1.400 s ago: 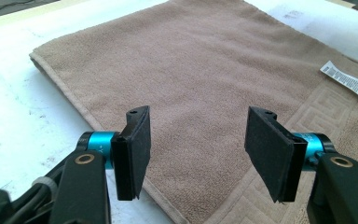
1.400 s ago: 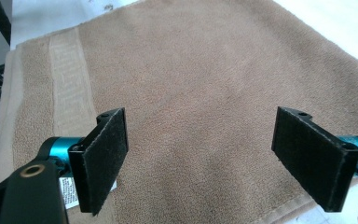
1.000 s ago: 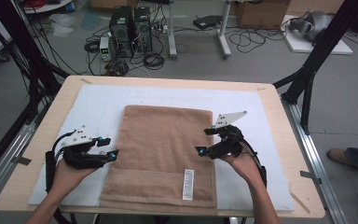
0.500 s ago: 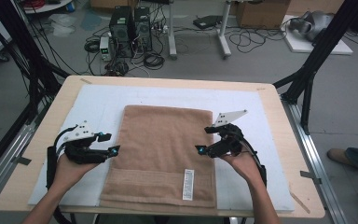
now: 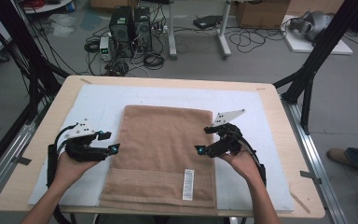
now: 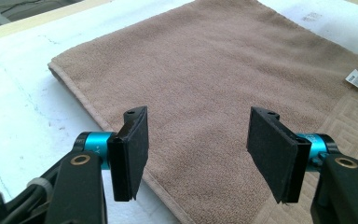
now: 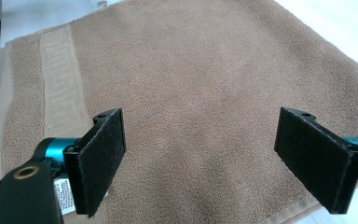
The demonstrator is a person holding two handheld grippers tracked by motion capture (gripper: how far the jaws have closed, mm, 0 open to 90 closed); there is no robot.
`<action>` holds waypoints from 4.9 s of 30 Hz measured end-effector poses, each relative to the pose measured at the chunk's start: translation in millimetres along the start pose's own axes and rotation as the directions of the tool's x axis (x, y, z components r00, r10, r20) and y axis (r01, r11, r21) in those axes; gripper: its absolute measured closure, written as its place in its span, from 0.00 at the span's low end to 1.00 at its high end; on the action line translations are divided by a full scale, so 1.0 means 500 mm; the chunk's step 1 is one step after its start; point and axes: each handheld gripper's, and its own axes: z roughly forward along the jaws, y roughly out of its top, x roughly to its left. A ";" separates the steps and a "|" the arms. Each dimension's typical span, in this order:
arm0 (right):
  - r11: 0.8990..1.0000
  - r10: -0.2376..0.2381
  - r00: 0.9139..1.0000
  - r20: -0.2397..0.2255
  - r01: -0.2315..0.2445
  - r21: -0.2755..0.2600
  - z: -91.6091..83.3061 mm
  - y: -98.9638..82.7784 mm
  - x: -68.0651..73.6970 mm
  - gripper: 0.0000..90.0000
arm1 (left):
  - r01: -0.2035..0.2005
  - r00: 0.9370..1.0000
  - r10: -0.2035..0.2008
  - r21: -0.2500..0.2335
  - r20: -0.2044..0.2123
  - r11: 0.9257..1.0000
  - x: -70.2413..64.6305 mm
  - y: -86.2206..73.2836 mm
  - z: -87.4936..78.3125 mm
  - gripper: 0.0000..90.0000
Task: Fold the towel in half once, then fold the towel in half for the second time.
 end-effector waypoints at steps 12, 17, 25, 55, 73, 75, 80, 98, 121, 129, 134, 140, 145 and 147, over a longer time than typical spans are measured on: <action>1.000 0.021 1.000 -0.008 -0.021 0.003 0.004 -0.003 -0.018 0.17 | 0.004 1.000 -0.004 0.023 -0.014 1.000 0.019 0.015 0.020 0.43; 0.999 0.031 0.999 0.022 -0.031 0.017 -0.013 0.013 -0.053 0.18 | 0.032 0.999 -0.031 0.006 -0.026 0.999 0.052 0.062 0.030 0.43; 0.998 0.062 0.994 0.086 -0.064 0.020 -0.018 0.049 -0.123 0.22 | 0.084 0.993 -0.084 -0.004 -0.085 0.996 0.119 0.112 0.076 0.42; 0.941 0.297 0.909 0.292 -0.330 0.070 0.124 -0.037 -0.253 0.37 | 0.274 0.942 -0.248 0.091 -0.226 0.957 0.214 0.024 0.264 0.52; 0.958 0.258 0.948 0.188 -0.277 0.081 0.112 -0.007 -0.235 0.89 | 0.253 0.957 -0.237 0.079 -0.167 0.964 0.205 0.036 0.258 0.93; 0.961 0.252 0.950 0.183 -0.268 0.071 0.104 0.000 -0.236 0.90 | 0.247 0.958 -0.237 0.046 -0.165 0.968 0.204 0.045 0.249 0.93; 0.969 0.222 0.955 0.199 -0.238 0.061 0.089 0.028 -0.234 0.90 | 0.213 0.963 -0.209 0.003 -0.168 0.977 0.204 0.081 0.230 0.93; 0.988 0.154 0.961 0.229 -0.147 -0.047 -0.003 0.122 -0.222 0.90 | 0.093 0.979 -0.110 -0.108 -0.170 0.990 0.195 0.179 0.152 0.93; 0.995 0.098 0.989 0.109 -0.097 -0.013 -0.029 0.070 -0.129 0.90 | 0.021 0.994 -0.028 -0.072 -0.101 0.997 0.114 0.091 0.071 0.93; 0.995 0.096 0.994 0.059 -0.096 0.012 -0.020 0.013 -0.081 0.90 | -0.001 0.998 -0.002 -0.045 -0.069 0.999 0.073 0.035 0.050 0.93; 0.993 0.106 0.994 0.033 -0.107 0.040 -0.001 -0.025 -0.060 0.90 | -0.001 0.999 0.001 0.000 -0.044 1.000 0.055 -0.009 0.047 0.93; 0.990 0.127 0.992 0.012 -0.127 0.056 0.028 -0.075 -0.040 0.89 | 0.001 1.000 0.001 0.047 -0.027 0.999 0.038 -0.055 0.051 0.92; 0.988 0.143 0.990 0.006 -0.143 0.052 0.037 -0.093 -0.038 0.85 | -0.009 1.000 0.009 0.079 -0.002 0.997 0.034 -0.058 0.051 0.85; 0.990 0.137 0.990 0.017 -0.137 0.045 0.031 -0.089 -0.036 0.74 | -0.005 1.000 0.005 0.084 0.005 0.996 0.035 -0.054 0.048 0.75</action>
